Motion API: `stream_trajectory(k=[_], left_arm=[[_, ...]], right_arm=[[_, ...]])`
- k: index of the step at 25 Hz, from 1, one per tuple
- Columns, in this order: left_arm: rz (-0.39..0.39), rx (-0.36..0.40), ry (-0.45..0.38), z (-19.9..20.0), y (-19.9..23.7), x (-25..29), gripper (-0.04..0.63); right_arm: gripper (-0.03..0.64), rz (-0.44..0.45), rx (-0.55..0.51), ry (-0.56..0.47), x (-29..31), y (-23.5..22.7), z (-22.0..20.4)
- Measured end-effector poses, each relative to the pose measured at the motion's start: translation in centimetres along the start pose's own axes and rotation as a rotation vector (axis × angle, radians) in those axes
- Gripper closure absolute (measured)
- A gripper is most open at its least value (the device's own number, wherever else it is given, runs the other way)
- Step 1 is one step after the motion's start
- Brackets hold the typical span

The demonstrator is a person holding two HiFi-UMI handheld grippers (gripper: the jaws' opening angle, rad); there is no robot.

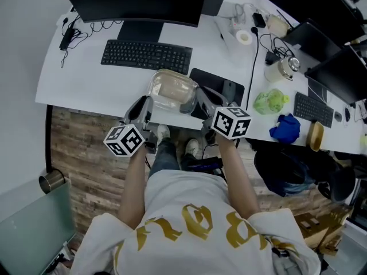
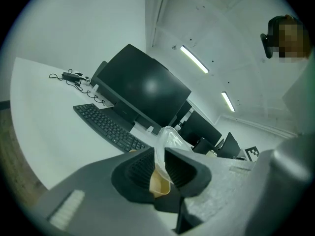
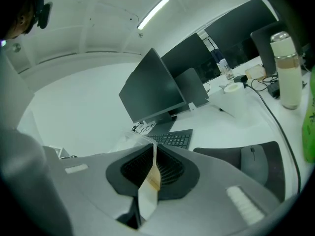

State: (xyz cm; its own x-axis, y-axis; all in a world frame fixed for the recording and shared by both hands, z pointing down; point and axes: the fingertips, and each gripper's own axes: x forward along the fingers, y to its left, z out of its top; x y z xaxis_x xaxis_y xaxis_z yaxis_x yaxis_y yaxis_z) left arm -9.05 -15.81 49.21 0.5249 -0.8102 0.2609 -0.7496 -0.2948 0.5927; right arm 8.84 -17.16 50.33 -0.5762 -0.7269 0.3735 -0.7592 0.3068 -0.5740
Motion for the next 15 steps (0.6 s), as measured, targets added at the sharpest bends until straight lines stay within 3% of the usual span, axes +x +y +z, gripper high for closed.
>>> stream_trajectory(k=[15], left_arm=[[-0.018, -0.001, -0.114, 2.2, -3.5, -2.9, 0.54]], right_arm=[[0.571, 0.077, -0.03, -0.056, -3.0, 2.8, 2.4]])
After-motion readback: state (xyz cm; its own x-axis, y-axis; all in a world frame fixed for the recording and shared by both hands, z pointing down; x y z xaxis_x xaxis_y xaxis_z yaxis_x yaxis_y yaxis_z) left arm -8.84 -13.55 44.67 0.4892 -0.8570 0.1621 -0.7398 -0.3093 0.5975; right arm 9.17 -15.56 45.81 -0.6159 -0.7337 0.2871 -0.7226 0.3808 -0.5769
